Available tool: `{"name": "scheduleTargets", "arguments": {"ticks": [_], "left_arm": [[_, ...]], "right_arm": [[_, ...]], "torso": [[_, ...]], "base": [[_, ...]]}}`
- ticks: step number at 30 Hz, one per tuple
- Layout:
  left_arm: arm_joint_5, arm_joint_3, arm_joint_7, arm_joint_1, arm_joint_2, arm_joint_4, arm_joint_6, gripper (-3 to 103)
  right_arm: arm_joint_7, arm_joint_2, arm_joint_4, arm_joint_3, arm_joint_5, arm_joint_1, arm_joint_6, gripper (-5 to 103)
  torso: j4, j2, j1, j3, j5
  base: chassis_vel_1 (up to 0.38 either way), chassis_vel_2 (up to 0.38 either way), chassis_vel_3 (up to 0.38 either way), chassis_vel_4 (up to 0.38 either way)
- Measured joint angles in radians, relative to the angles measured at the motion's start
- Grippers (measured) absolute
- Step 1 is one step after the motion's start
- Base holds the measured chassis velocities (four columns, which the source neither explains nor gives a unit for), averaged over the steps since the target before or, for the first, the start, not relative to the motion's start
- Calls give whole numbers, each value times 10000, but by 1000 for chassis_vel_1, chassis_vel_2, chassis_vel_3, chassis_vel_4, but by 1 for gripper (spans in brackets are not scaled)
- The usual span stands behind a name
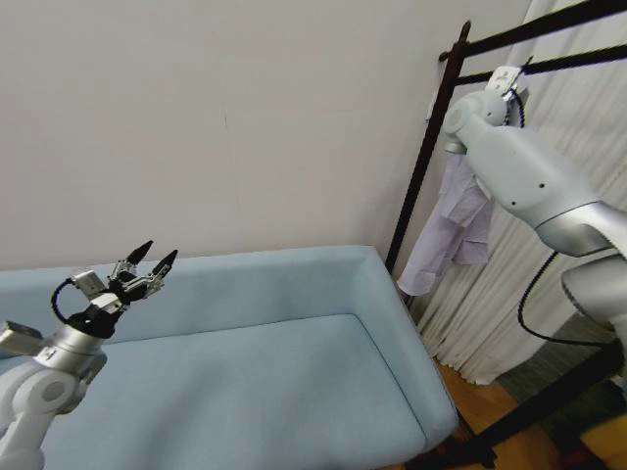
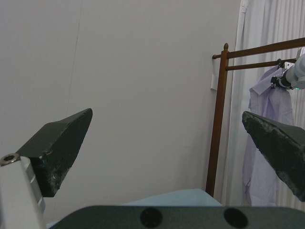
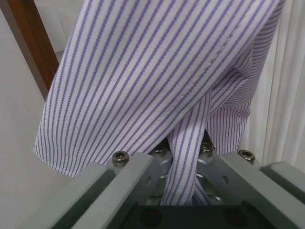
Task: Pick up the clothes from the sofa and hang them on the clothes hanger.
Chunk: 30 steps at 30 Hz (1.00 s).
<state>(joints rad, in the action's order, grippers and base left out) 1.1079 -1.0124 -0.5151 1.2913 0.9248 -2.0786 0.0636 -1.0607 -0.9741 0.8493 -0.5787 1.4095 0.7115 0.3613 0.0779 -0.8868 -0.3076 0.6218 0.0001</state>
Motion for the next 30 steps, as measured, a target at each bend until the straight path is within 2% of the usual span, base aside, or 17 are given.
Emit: {"name": "scheduleTargets", "arguments": {"ticks": [7, 11, 22, 30], "left_arm": [[-3, -10, -60, 6, 25, 4, 0, 100], [-38, 56, -227, -15, 69, 25, 0, 100], [-26, 56, -396, -16, 109, 72, 9, 100], [20, 4, -424, -15, 81, 84, 8, 100]], "right_arm": [[23, 6, -13, 61, -93, -96, -39, 2], [267, -93, -99, 2, -506, 111, -98, 2], [808, -179, -1054, -306, -605, 579, -73, 2], [839, -94, -1106, -273, -584, 513, -20, 2]], "torso": [[1, 0, 0, 0, 1], [0, 0, 0, 0, -3], [2, 0, 0, 0, -1], [1, 0, 0, 0, -1]], "base": [[0, 0, 0, 0], [0, 0, 0, 0], [0, 0, 0, 0], [0, 0, 0, 0]]}}
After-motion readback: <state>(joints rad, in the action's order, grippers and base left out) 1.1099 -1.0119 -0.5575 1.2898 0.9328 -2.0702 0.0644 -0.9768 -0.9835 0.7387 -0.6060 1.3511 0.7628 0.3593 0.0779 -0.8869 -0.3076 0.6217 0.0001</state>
